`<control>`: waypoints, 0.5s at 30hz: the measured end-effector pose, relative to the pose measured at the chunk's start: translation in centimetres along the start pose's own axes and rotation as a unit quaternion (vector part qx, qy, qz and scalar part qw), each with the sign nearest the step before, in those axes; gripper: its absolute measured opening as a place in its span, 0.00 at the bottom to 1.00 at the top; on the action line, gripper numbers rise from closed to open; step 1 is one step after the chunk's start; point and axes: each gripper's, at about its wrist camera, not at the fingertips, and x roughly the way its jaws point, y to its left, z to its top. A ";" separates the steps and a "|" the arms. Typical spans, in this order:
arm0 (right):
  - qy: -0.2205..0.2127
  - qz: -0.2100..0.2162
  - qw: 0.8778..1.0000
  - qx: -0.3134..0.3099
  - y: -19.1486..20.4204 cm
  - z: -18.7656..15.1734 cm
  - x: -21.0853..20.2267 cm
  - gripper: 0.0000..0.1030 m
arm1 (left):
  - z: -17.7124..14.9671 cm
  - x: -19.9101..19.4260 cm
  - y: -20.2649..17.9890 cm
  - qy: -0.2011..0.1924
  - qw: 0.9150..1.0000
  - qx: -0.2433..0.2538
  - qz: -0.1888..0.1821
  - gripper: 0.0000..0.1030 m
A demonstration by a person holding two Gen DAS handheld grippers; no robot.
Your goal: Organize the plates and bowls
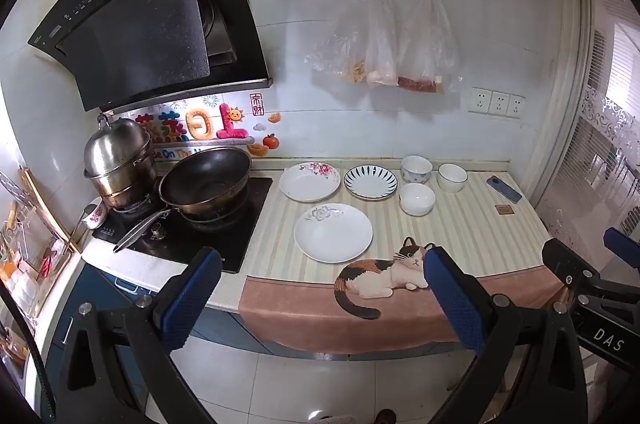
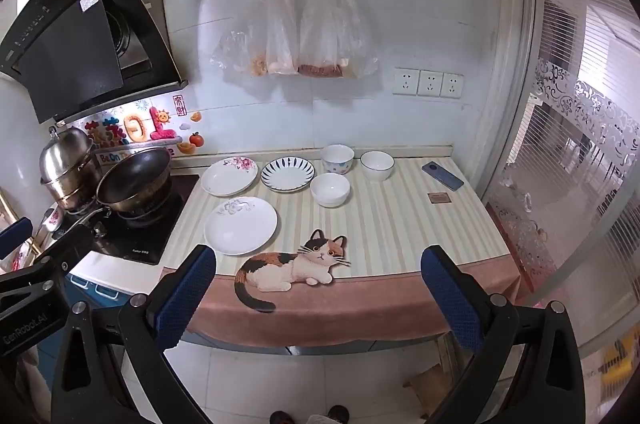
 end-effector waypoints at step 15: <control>0.002 -0.007 1.000 -0.001 -0.1 -0.2 -0.5 1.00 | -0.4 -0.3 0.7 0.000 1.000 0.001 0.000 1.00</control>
